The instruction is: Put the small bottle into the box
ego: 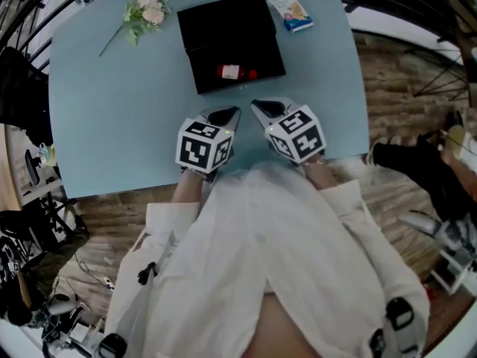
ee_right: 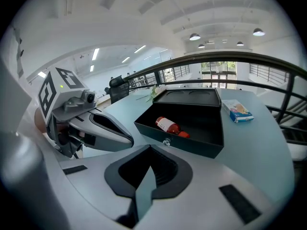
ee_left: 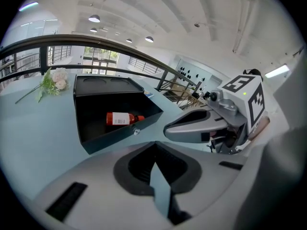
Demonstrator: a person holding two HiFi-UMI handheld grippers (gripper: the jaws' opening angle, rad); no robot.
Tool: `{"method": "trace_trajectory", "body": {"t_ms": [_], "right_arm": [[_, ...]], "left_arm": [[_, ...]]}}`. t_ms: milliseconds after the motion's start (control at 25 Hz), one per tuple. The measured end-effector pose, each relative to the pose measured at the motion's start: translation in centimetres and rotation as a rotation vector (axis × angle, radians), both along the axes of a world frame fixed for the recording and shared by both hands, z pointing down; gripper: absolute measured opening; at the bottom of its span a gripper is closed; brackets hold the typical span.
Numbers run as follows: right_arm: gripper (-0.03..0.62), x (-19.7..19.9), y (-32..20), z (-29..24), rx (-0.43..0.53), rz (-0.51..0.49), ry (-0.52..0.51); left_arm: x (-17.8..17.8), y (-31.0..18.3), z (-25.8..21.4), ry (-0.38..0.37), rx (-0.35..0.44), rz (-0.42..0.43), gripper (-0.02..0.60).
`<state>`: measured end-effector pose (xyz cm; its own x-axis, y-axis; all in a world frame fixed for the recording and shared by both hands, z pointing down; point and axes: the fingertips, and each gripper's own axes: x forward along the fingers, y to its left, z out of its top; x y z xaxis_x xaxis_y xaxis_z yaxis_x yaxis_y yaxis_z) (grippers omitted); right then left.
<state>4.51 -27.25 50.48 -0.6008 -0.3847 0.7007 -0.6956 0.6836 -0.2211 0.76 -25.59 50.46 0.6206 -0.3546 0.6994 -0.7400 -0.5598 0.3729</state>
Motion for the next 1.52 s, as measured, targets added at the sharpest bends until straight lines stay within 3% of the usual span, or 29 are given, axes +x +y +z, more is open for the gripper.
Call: {"method": "trace_trajectory", "body": {"t_ms": [1000,1520], "right_arm": [[0.003,-1.0,1.2,0.8,-0.035,-0.079,0.016],[0.002,-1.0,0.7,0.8,-0.039,-0.058,0.008]], "left_arm": [[-0.2,0.2,0.4,0.008,-0.028,0.006,0.003],[-0.2,-0.2,0.4,0.02,-0.031,0.002,0.003]]}}
